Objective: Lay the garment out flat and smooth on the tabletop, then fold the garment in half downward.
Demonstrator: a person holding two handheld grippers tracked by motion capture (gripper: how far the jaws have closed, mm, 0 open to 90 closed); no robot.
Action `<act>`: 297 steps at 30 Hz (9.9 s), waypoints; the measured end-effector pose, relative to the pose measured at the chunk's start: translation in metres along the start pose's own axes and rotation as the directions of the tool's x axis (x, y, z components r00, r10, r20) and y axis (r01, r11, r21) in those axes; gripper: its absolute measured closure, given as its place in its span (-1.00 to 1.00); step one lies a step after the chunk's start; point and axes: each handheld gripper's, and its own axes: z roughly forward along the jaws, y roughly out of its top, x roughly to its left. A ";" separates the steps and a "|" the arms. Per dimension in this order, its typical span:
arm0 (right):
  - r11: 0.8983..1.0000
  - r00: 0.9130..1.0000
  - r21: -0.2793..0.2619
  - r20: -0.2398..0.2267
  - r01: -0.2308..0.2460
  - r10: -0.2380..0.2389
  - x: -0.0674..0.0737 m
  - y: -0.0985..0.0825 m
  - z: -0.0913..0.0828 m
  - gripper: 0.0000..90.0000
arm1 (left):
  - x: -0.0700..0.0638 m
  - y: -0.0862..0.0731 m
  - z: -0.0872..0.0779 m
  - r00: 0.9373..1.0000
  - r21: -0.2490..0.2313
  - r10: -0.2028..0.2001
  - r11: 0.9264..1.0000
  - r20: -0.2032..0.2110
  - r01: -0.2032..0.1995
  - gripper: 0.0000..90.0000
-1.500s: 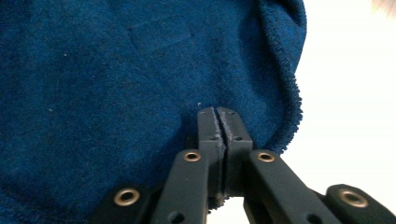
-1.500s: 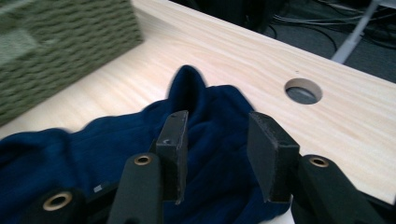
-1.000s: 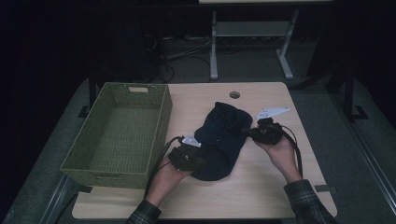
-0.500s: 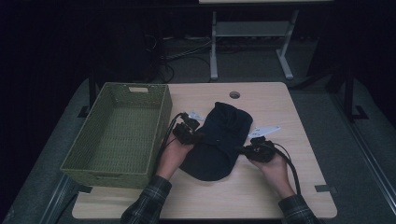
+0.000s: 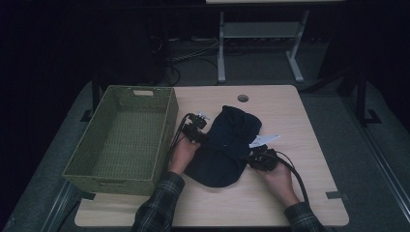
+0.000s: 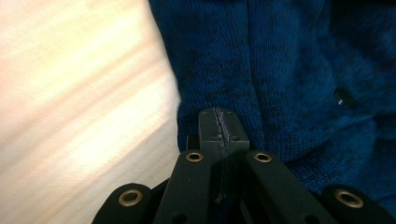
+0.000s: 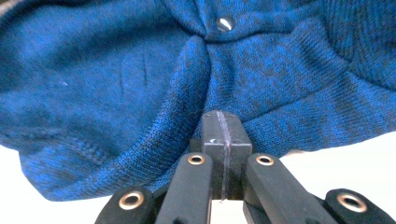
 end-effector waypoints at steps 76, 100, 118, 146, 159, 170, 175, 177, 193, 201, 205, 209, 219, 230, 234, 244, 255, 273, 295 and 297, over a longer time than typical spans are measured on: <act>0.999 0.995 0.015 0.097 -0.034 0.032 -0.100 0.061 -0.001 1.00 | 0.015 0.035 0.003 0.996 -0.144 -0.033 0.989 0.088 0.045 0.98; 0.996 0.989 0.086 0.137 0.035 -0.046 -0.097 0.059 0.020 0.91 | 0.034 0.047 0.027 0.998 -0.099 -0.023 0.995 0.064 0.029 0.08; 0.988 0.987 0.062 0.083 -0.140 0.134 -0.125 0.056 0.026 0.32 | 0.036 0.046 0.034 0.991 -0.063 -0.014 0.998 0.134 0.022 0.34; 0.996 0.991 0.068 0.127 -0.053 0.044 -0.112 0.069 0.009 0.82 | 0.026 0.054 0.010 0.995 -0.111 0.030 0.994 0.100 -0.019 0.85; 1.000 0.987 0.013 0.162 0.009 -0.011 -0.103 0.095 -0.018 0.82 | 0.027 0.066 -0.019 0.996 -0.197 0.052 0.980 0.066 -0.038 0.85; 0.998 0.980 -0.033 0.194 0.057 -0.049 -0.097 0.113 -0.039 0.82 | 0.022 0.085 -0.047 0.994 -0.243 0.106 0.964 -0.003 -0.104 0.85; 0.995 0.975 -0.067 0.212 0.077 -0.061 -0.093 0.122 -0.050 0.82 | 0.019 0.093 -0.063 0.992 -0.278 0.123 0.952 -0.034 -0.128 0.85; 0.993 0.974 -0.084 0.220 0.082 -0.062 -0.091 0.125 -0.055 0.82 | 0.017 0.094 -0.068 0.991 -0.289 0.126 0.948 -0.046 -0.134 0.85; 0.984 0.975 -0.128 0.200 0.121 -0.094 -0.069 0.114 -0.061 0.82 | 0.007 0.065 -0.082 0.992 -0.313 0.122 0.942 -0.021 -0.123 0.84; 0.980 0.974 -0.138 0.194 0.142 -0.114 -0.058 0.100 -0.066 0.81 | -0.008 0.049 -0.089 0.990 -0.316 0.142 0.938 -0.019 -0.141 0.84; 0.977 0.976 -0.152 0.180 0.147 -0.119 -0.052 0.088 -0.067 0.81 | -0.015 0.040 -0.089 0.988 -0.315 0.151 0.937 -0.018 -0.149 0.84; 0.976 0.977 -0.154 0.171 0.151 -0.124 -0.046 0.079 -0.067 0.81 | -0.021 0.029 -0.088 0.989 -0.320 0.149 0.936 -0.010 -0.145 0.84; 0.971 0.978 -0.170 0.154 0.167 -0.141 -0.029 0.064 -0.073 0.79 | -0.033 0.006 -0.093 0.988 -0.341 0.157 0.929 0.003 -0.147 0.84; 0.970 0.980 -0.173 0.132 0.170 -0.148 -0.016 0.042 -0.077 0.76 | -0.048 -0.016 -0.095 0.983 -0.354 0.178 0.923 0.042 -0.152 0.83; 0.972 0.982 -0.169 0.119 0.166 -0.147 -0.011 0.034 -0.077 0.75 | -0.051 -0.024 -0.093 0.983 -0.351 0.175 0.925 0.059 -0.144 0.82; 0.974 0.986 -0.163 0.085 0.157 -0.144 0.003 0.018 -0.081 0.72 | -0.061 -0.042 -0.093 0.978 -0.323 0.179 0.936 0.102 -0.138 0.80; 0.977 0.989 -0.156 0.052 0.146 -0.140 0.022 -0.005 -0.085 0.64 | -0.074 -0.063 -0.093 0.971 -0.288 0.178 0.949 0.161 -0.126 0.71; 0.979 0.988 -0.135 -0.013 0.151 -0.155 0.048 -0.036 -0.096 0.41 | -0.094 -0.096 -0.098 0.958 -0.231 0.203 0.961 0.203 -0.154 0.46; 0.972 0.996 -0.221 -0.024 0.084 -0.091 0.013 -0.022 -0.114 0.89 | -0.075 -0.060 -0.113 0.975 -0.309 0.150 0.946 0.164 -0.093 0.72; 0.973 0.995 -0.213 -0.029 0.086 -0.095 0.012 -0.020 -0.108 0.92 | -0.076 -0.051 -0.106 0.976 -0.304 0.154 0.947 0.153 -0.101 0.73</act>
